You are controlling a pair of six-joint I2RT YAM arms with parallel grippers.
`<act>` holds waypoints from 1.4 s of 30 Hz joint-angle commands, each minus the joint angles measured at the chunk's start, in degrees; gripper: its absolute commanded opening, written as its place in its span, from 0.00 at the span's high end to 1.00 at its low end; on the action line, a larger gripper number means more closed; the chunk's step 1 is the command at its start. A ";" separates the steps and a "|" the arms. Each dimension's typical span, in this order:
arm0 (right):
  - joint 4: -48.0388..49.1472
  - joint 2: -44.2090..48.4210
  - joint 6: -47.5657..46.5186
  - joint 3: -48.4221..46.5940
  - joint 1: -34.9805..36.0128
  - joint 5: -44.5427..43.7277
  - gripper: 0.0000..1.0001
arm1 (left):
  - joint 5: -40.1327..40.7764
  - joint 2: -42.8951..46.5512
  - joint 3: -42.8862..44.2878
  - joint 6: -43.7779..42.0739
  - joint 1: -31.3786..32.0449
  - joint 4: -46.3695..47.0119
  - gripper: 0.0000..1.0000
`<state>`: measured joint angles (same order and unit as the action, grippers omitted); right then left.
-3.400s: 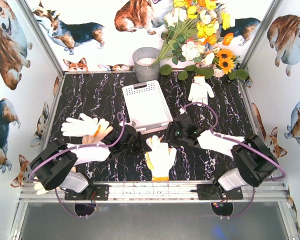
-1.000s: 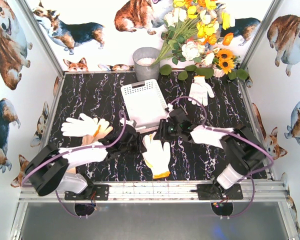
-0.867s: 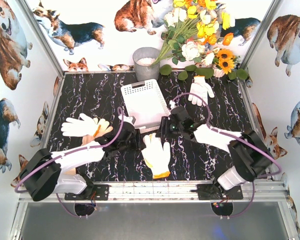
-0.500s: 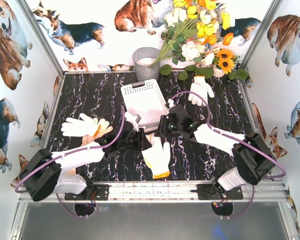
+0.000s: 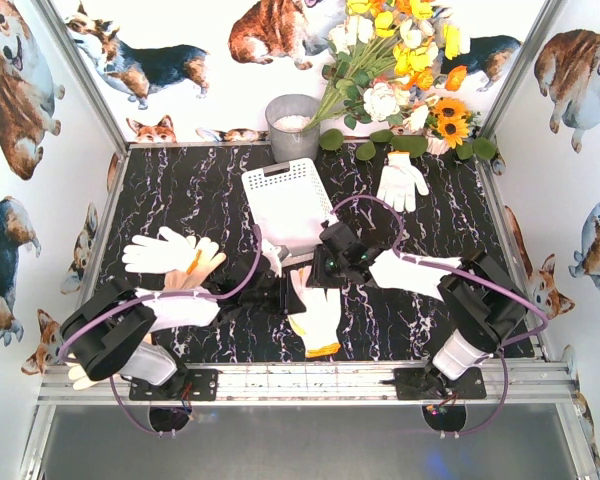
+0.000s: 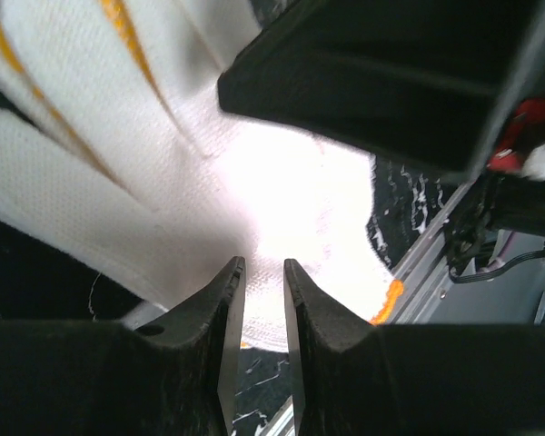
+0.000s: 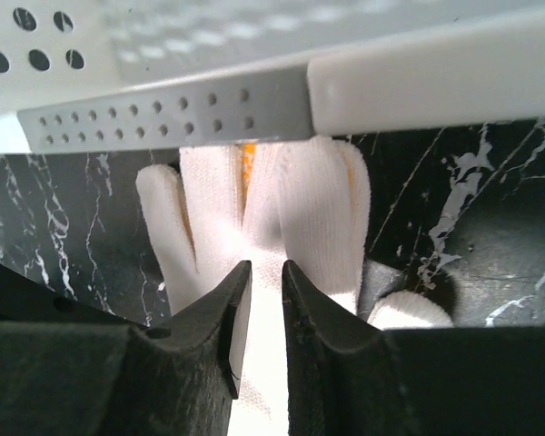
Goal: Put the gloves into the storage basket
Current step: Pair the glove with the glove.
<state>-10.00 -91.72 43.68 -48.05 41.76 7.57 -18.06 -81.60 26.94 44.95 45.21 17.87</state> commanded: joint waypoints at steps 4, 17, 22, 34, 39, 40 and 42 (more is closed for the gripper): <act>-1.25 -0.65 -0.09 -4.02 0.42 -6.63 0.72 | -3.00 -3.50 -0.36 -1.18 0.23 1.24 0.82; 2.06 -2.00 -1.22 -6.76 4.24 -6.09 0.74 | -0.49 -4.69 0.89 -1.21 0.23 -4.33 0.85; -1.59 -3.77 -2.50 -9.07 5.99 -11.16 0.75 | -0.88 -3.80 0.12 -1.27 0.23 -3.29 0.85; -7.74 -8.66 -4.56 -13.55 6.86 -20.49 0.73 | -2.88 -3.85 -0.30 -1.35 0.23 -1.25 0.85; -10.52 -11.23 -5.58 -15.23 7.59 -23.70 0.72 | -2.88 -3.35 -0.57 -1.27 0.23 -1.32 0.85; -10.82 -11.83 -5.69 -15.60 7.71 -24.04 0.74 | -2.86 -3.26 -0.57 -1.27 0.25 -1.34 0.85; -11.09 -12.76 -5.58 -15.84 7.96 -24.48 0.80 | -2.85 -3.17 -0.66 -1.27 0.23 -1.43 0.85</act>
<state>-19.51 -102.43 39.05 -61.73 49.25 -12.21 -20.60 -85.73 27.53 44.73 45.21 16.93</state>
